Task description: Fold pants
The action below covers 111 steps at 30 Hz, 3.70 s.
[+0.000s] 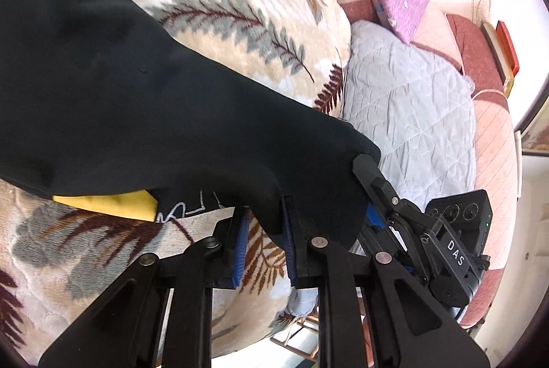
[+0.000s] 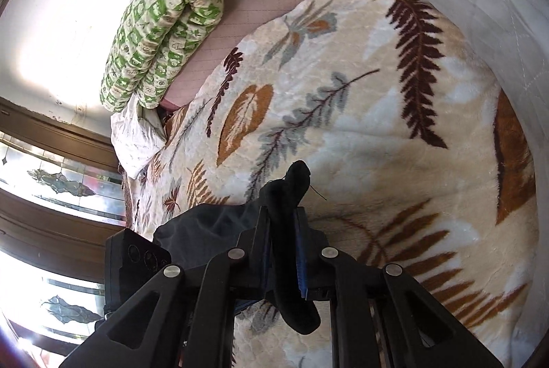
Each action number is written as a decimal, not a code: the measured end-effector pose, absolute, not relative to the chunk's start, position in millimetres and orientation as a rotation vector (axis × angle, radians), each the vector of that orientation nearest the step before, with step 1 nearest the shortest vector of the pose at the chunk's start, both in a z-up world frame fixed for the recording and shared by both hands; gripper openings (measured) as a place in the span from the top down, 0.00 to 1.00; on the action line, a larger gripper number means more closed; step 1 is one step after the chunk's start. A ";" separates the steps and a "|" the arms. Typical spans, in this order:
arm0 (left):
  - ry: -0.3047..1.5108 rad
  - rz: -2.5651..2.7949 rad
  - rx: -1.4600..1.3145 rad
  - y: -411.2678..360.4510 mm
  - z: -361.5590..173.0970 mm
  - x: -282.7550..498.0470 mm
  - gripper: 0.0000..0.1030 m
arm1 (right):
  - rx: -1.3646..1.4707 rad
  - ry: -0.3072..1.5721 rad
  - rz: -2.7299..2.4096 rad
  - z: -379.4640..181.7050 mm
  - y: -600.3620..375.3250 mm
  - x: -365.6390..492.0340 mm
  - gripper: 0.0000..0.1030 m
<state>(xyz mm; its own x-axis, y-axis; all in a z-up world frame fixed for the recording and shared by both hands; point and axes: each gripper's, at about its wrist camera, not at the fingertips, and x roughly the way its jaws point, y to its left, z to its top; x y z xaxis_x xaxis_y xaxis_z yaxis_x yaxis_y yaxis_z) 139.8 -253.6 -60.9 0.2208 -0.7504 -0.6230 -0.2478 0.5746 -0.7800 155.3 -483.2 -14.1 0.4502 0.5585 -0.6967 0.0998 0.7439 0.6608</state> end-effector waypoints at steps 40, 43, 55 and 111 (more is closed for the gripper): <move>1.221 -0.549 -1.541 -266.4 -100.8 126.3 0.95 | 0.879 1.073 0.289 -21.7 -492.3 153.9 0.88; 1.216 -0.561 -1.549 -259.0 -98.6 123.0 0.95 | 0.877 1.065 0.291 -15.7 -485.8 152.9 0.88; 1.167 -0.563 -1.610 -210.4 -85.6 120.4 0.95 | 0.828 1.070 0.309 10.6 -433.7 154.4 0.88; 1.393 -0.249 -0.564 -51.1 -50.1 156.6 0.47 | 1.545 0.893 0.269 -135.1 -305.6 90.2 0.37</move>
<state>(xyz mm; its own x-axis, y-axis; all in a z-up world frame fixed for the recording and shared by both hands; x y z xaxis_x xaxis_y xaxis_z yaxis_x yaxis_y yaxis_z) 156.6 -51.1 -50.1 0.1777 -0.4863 -0.8555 -0.1593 0.8437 -0.5127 90.2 -305.6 -135.1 0.6713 0.6666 -0.3240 0.3767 0.0696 0.9237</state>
